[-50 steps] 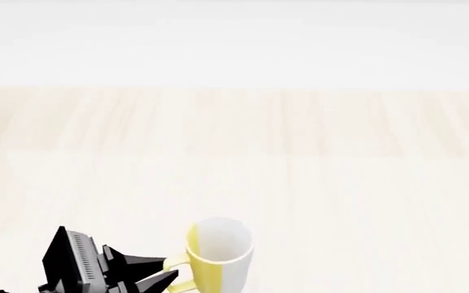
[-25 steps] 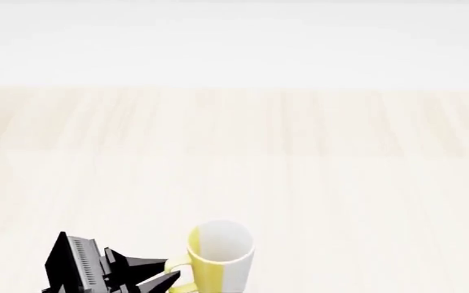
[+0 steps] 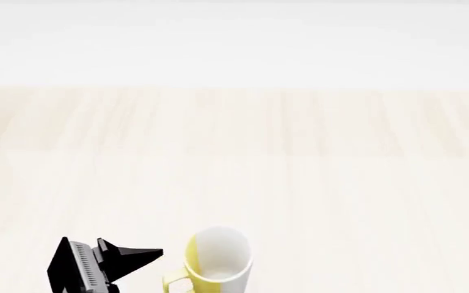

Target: Put the yellow and white mug to the front of the white mug.

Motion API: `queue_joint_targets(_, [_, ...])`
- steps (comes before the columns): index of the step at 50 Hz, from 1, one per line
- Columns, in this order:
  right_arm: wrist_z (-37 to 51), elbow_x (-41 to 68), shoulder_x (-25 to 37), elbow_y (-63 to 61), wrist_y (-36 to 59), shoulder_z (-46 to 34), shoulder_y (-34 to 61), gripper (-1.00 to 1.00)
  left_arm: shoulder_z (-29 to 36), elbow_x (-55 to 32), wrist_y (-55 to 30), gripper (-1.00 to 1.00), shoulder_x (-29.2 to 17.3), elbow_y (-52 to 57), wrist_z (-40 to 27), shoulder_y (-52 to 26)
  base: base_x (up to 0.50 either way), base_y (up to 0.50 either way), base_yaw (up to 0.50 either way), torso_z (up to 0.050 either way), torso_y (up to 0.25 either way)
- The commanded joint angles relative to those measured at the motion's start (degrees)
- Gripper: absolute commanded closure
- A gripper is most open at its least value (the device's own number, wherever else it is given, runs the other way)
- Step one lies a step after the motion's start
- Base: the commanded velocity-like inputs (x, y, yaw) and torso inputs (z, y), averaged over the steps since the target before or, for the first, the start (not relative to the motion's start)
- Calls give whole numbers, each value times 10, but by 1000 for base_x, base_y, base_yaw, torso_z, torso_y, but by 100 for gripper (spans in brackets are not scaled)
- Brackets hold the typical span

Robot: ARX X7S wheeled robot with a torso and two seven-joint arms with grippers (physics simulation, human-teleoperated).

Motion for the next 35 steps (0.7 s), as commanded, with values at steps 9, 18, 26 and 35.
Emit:
queue_joint_targets(9, [2, 2, 2, 3, -2, -4, 1, -100, -20, -66, -58, -100, -31, 99, 30, 35, 0, 0, 0, 0, 0])
queue_joint_targets(18, [3, 2, 3, 5, -3, -5, 2, -100, -52, -172, -142, -100, -72, 232, 66, 74, 0, 0, 0, 0, 0])
queue_joint_targets(26, [4, 4, 4, 5, -3, -6, 2, -100, -77, -219, -163, -100, -74, 237, 70, 71, 0, 0, 0, 0, 0])
queue_joint_targets(35, [4, 5, 5, 6, -5, -8, 3, -100, -102, -249, -162, -100, -73, 236, 61, 77, 0, 0, 0, 0, 0])
